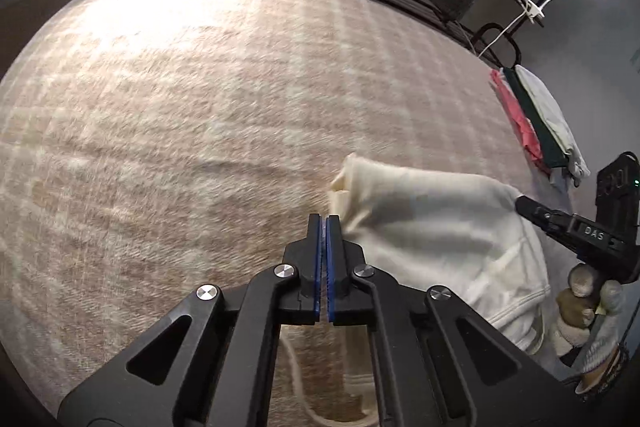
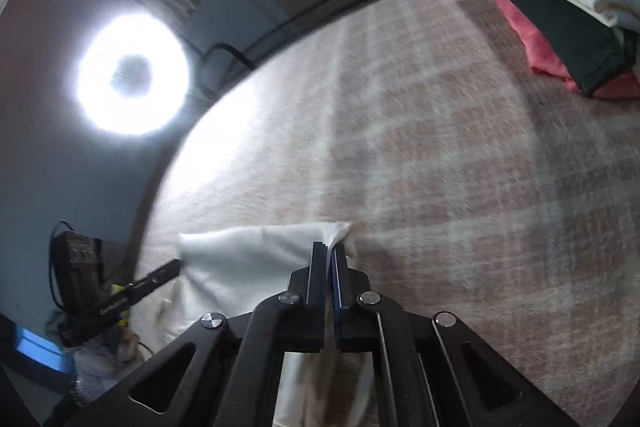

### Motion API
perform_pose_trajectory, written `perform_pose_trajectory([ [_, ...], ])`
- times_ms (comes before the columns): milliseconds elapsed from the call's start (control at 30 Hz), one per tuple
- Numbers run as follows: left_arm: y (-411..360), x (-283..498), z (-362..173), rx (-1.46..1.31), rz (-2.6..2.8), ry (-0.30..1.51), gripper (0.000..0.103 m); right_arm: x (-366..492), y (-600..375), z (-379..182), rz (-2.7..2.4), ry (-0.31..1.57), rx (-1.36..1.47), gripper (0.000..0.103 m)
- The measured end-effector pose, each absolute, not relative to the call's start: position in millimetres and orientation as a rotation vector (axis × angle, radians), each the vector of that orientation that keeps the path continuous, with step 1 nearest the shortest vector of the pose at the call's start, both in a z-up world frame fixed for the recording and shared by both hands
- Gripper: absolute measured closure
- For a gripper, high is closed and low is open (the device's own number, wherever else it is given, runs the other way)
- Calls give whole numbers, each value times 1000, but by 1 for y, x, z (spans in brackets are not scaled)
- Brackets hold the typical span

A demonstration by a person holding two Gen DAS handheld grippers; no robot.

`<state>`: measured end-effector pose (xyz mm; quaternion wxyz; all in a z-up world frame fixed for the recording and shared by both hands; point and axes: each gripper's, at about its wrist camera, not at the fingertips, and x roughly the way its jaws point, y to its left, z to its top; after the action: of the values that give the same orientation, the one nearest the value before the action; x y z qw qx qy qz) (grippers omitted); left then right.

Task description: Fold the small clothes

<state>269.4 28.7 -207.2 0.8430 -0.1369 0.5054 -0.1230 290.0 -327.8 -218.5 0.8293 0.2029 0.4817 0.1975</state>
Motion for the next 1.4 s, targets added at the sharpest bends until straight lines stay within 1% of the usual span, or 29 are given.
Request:
perform_pose_trajectory([
  [67,38,268,-209,-325,-259,1076,103,286,-326,-213,424,1008,419,102],
  [100,44,266,-207,-349,-263,1073,103,282,-325,-208,429,1004,422,94],
  [133,49,263,-205,-372,-274,1071,103,279,-326,-206,425,1011,428,74],
  [167,52,261,-204,-391,-289,1079,103,279,-329,-204,436,1020,450,61],
  [200,56,258,-204,-419,-312,1095,100,275,-331,-202,454,1015,472,52],
  [233,57,256,-204,-438,-329,1105,95,271,-332,-199,463,1011,470,53],
  [300,61,249,-204,-459,-355,1107,59,266,-334,-199,491,1027,455,52],
  [333,61,246,-205,-466,-360,1105,56,262,-339,-199,504,1042,450,52],
  [367,62,244,-206,-474,-366,1110,56,261,-340,-202,513,1055,446,52],
  [633,50,244,-213,-554,-450,1172,56,258,-338,-216,560,1121,475,56],
  [667,50,244,-213,-558,-452,1168,56,257,-339,-217,560,1123,471,56],
  [733,48,245,-214,-573,-459,1172,56,257,-338,-223,577,1138,484,60],
  [867,45,247,-214,-561,-461,1165,56,254,-329,-229,600,1144,485,61],
  [933,41,248,-215,-552,-463,1162,60,256,-324,-232,618,1150,497,63],
  [967,39,249,-216,-550,-462,1167,66,257,-320,-233,620,1149,499,64],
  [1033,37,250,-217,-547,-450,1160,70,255,-313,-235,619,1147,495,71],
  [1067,35,251,-217,-548,-448,1160,76,254,-309,-238,619,1147,496,73],
  [1100,34,251,-219,-548,-440,1162,83,257,-304,-238,621,1150,500,77],
  [1167,32,250,-219,-528,-419,1152,88,257,-296,-238,619,1147,483,81],
  [1200,29,250,-218,-508,-413,1146,92,257,-294,-237,614,1142,468,87],
  [1300,17,246,-213,-436,-394,1123,95,255,-281,-230,584,1125,393,92],
  [1400,8,241,-204,-359,-371,1091,95,252,-268,-221,561,1098,333,94],
])
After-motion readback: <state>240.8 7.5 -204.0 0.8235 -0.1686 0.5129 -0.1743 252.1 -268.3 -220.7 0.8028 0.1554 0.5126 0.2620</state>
